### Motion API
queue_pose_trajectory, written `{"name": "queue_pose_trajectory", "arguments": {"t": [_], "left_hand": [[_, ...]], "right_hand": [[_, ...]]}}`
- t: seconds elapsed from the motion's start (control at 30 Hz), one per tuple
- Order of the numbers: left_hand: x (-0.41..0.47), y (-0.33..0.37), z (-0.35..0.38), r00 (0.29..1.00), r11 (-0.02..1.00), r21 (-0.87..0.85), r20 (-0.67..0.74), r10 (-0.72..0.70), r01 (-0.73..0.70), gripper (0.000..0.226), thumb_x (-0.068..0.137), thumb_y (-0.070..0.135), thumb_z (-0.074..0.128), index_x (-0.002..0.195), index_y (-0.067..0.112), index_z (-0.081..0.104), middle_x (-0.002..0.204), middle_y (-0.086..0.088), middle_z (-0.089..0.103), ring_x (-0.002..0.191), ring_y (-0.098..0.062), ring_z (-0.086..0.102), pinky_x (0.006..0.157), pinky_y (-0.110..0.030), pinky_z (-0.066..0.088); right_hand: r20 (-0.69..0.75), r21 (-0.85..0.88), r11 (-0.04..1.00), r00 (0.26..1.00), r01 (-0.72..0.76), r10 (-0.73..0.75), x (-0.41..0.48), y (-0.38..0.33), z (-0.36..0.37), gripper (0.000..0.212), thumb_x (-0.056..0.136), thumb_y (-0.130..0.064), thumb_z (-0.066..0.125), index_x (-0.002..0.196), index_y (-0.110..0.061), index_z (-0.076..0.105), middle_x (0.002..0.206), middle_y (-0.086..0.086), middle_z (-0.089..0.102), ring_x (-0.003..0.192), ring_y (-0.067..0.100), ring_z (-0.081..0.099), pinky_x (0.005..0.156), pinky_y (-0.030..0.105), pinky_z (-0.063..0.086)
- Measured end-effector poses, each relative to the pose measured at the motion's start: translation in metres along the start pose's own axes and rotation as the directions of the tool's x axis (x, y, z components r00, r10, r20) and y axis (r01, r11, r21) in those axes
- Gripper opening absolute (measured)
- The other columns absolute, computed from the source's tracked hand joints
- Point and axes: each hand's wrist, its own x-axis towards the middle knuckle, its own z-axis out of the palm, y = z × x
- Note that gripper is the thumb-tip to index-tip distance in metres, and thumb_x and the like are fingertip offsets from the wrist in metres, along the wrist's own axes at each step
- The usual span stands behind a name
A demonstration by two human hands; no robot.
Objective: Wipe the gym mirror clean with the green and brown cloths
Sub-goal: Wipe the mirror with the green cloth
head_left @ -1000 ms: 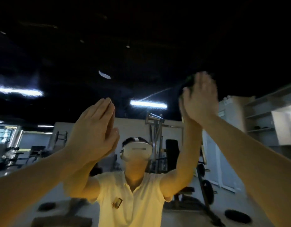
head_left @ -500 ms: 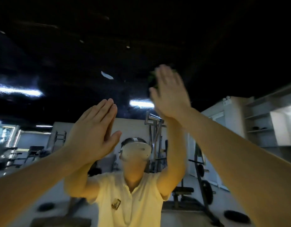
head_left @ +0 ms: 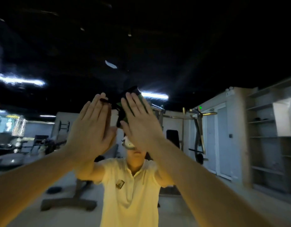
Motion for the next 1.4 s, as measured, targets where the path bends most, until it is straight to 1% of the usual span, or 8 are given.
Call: {"name": "queue_pose_trajectory", "arguments": {"t": [0.13,0.3,0.6,0.73,0.9,1.1,1.23,1.4], "left_hand": [[-0.018,0.002,0.011,1.000,1.000,-0.009,0.019,-0.016,0.016,0.084,0.104,0.060,0.024,0.163,0.002,0.007,0.172,-0.016,0.003,0.160,-0.026,0.001,0.129,-0.038,-0.004],[-0.020,0.004,0.018,1.000,1.000,0.008,0.010,-0.013,0.013,0.087,0.103,0.061,0.023,0.164,0.004,-0.001,0.173,-0.015,-0.004,0.160,-0.026,-0.004,0.130,-0.042,-0.002],[-0.037,-0.005,0.005,0.999,0.984,-0.174,0.030,-0.025,0.029,0.073,0.097,0.034,0.028,0.162,0.001,0.021,0.171,-0.017,0.015,0.160,-0.025,0.009,0.129,-0.051,0.014],[-0.080,0.002,0.002,1.000,0.988,-0.156,-0.001,0.000,0.000,0.074,0.099,0.036,0.032,0.161,-0.002,0.019,0.169,-0.021,0.017,0.158,-0.031,0.014,0.130,-0.045,0.007],[-0.112,0.005,0.006,0.999,0.992,-0.124,0.029,0.031,-0.027,0.070,0.101,0.035,0.034,0.159,-0.003,0.024,0.168,-0.023,0.022,0.157,-0.035,0.019,0.127,-0.052,0.015],[-0.137,0.010,0.006,0.997,0.985,-0.153,-0.025,0.075,-0.078,0.068,0.103,0.036,0.041,0.157,-0.004,0.031,0.165,-0.025,0.027,0.156,-0.038,0.023,0.128,-0.053,0.016],[-0.160,-0.002,0.003,0.993,0.986,-0.146,0.075,0.095,-0.083,0.073,0.100,0.033,0.054,0.161,0.003,0.028,0.168,-0.018,0.024,0.158,-0.032,0.019,0.125,-0.057,0.023],[-0.173,0.002,0.003,0.992,0.992,-0.118,0.111,0.062,-0.048,0.075,0.104,0.047,0.037,0.159,-0.003,0.027,0.168,-0.021,0.023,0.157,-0.033,0.018,0.130,-0.044,0.010]], "right_hand": [[-0.043,-0.010,0.962,0.961,-0.274,0.273,-0.027,0.084,0.000,0.071,0.105,-0.050,0.024,0.165,-0.014,0.010,0.172,0.010,0.005,0.159,0.025,0.001,0.130,0.049,0.004],[-0.095,0.059,0.697,0.691,-0.715,0.717,-0.034,0.098,0.003,0.075,0.104,-0.048,0.004,0.162,-0.001,0.009,0.170,0.021,0.009,0.159,0.033,0.007,0.127,0.053,0.012],[0.036,0.021,0.988,0.987,0.153,-0.154,-0.052,-0.030,0.016,0.069,0.107,-0.047,0.026,0.164,-0.013,0.007,0.172,0.013,0.001,0.159,0.027,-0.007,0.129,0.049,-0.001],[-0.028,0.052,0.969,0.970,-0.240,0.242,-0.097,0.049,0.016,0.069,0.105,-0.044,0.035,0.164,-0.013,0.016,0.172,0.012,0.011,0.159,0.027,0.004,0.127,0.053,0.016],[-0.029,0.127,0.661,0.663,-0.740,0.748,-0.109,0.046,0.020,0.071,0.107,-0.044,0.016,0.159,0.004,0.021,0.166,0.026,0.021,0.157,0.038,0.015,0.126,0.056,0.015],[0.029,0.185,0.953,0.971,-0.239,0.238,-0.105,-0.109,0.034,0.066,0.109,-0.043,0.018,0.163,-0.006,0.007,0.170,0.020,-0.005,0.158,0.032,-0.012,0.128,0.052,-0.002],[0.060,0.229,0.965,0.988,0.127,-0.144,-0.133,-0.126,0.036,0.063,0.107,-0.040,0.037,0.161,-0.010,0.026,0.171,0.013,0.016,0.160,0.026,0.000,0.129,0.049,0.004],[0.052,0.106,0.936,0.942,-0.337,0.333,-0.185,-0.012,0.038,0.073,0.104,-0.043,0.037,0.163,-0.008,0.014,0.172,0.014,0.008,0.160,0.029,0.000,0.129,0.052,0.006]]}}
